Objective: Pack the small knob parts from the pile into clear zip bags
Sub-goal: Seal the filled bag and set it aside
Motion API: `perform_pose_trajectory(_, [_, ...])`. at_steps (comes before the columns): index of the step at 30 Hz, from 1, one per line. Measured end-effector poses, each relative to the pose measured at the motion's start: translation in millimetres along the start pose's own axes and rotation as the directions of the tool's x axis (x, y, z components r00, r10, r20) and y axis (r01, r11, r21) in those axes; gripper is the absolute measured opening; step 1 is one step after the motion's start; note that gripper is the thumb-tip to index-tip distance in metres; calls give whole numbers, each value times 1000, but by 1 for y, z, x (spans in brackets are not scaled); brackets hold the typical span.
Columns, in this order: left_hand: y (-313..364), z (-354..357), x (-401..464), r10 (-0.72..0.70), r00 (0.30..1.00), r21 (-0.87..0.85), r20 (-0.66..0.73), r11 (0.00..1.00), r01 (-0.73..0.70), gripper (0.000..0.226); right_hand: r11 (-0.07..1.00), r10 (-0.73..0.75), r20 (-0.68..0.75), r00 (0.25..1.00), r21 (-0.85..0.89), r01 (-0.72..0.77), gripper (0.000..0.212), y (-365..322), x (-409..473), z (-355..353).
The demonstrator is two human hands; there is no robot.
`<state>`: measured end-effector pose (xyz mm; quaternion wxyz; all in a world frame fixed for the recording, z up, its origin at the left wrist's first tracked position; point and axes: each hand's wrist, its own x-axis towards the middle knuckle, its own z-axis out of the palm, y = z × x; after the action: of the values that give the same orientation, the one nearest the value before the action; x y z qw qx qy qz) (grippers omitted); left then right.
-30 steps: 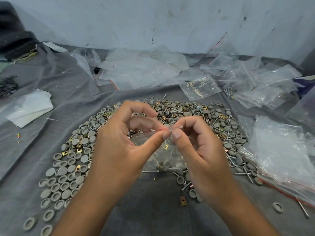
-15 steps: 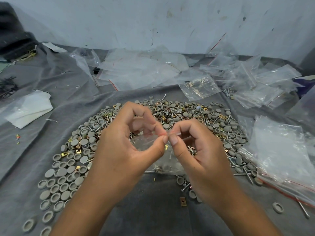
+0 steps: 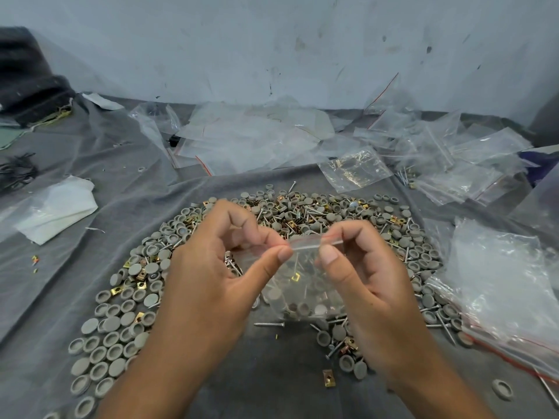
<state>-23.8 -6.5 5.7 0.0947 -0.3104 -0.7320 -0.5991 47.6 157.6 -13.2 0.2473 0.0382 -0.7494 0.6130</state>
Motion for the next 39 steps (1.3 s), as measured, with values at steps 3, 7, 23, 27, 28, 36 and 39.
perform_pose_trajectory(3, [0, 1, 0, 25, 1000, 2, 16, 1000, -25, 30, 1000, 5, 25, 1000, 7, -5, 12, -2, 0, 0])
perform_pose_trajectory(7, [-1, 4, 1, 9, 999, -52, 32, 999, -7, 30, 999, -28, -3, 1000, -31, 28, 12, -2, 0, 3])
perform_pose_trajectory(23, [-3, 4, -1, -26, 999, -52, 31, 998, 27, 34, 999, 23, -61, 998, 31, -21, 29, 1, 0, 2])
perform_pose_trajectory(27, [-3, 6, 0, -29, 999, -59, 21, 998, 30, 35, 1000, 16, -63, 998, 14, -15, 32, 0, 1, 2])
perform_pose_trajectory(28, [-4, 5, 0, -34, 999, -69, 20, 997, 35, 35, 1000, 16, -72, 997, 13, -15, 32, 0, 1, 1])
perform_pose_trajectory(36, [-6, -1, 1, -55, 998, -65, -19, 996, 54, 35, 1000, 25, -118, 993, 13, -24, 32, -2, 1, -3])
perform_pose_trajectory(39, [-5, 0, 1, -44, 999, -45, -29, 998, 42, 39, 998, 33, -105, 994, 49, -28, 41, -3, 2, -3])
